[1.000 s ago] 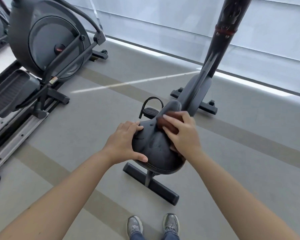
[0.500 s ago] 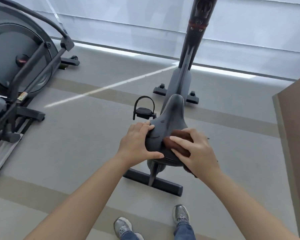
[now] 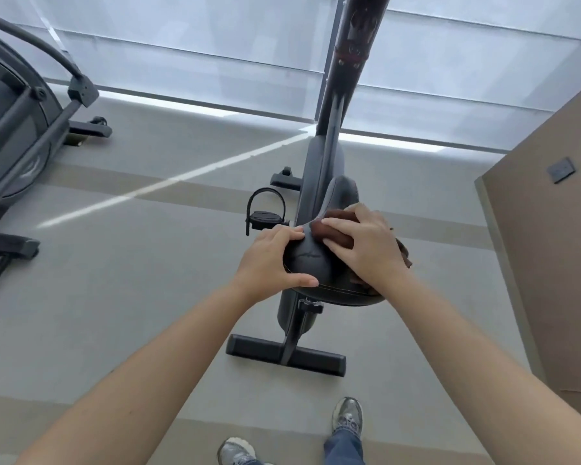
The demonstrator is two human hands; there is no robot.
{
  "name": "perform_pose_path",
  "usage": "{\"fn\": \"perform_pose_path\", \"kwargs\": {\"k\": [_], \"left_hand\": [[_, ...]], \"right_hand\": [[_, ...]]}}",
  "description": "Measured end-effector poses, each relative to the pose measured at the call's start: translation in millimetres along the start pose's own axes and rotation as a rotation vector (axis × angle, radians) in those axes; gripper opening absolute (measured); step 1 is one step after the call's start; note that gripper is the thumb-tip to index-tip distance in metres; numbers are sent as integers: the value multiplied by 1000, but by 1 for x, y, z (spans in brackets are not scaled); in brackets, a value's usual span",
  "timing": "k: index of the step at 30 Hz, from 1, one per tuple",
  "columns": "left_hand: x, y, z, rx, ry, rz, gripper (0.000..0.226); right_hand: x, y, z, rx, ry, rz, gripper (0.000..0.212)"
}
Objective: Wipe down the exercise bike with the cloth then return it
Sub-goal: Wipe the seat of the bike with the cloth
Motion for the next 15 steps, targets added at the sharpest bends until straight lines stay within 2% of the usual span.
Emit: {"fn": "perform_pose_path", "kwargs": {"k": [3,6,15], "left_hand": [[-2,-1,1,24,21,13,79],[-3,-3,2,46,22,30,77],[-5,-9,10,82,25,98,69]], "right_hand": [[-5,42,16,-39,-6,-47,26],[-3,44,19,-20,44,-105,25],[17,-61,-21,124,147,-82,29]]}}
Point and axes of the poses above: each hand's wrist, its own y-axis away from the middle knuckle, its own x-axis out of the palm, z = x × y, the point moved 8 cm from there along -y, towards the middle knuckle, and after that the axes turned 3 degrees about -y, right-handed, at the moved point
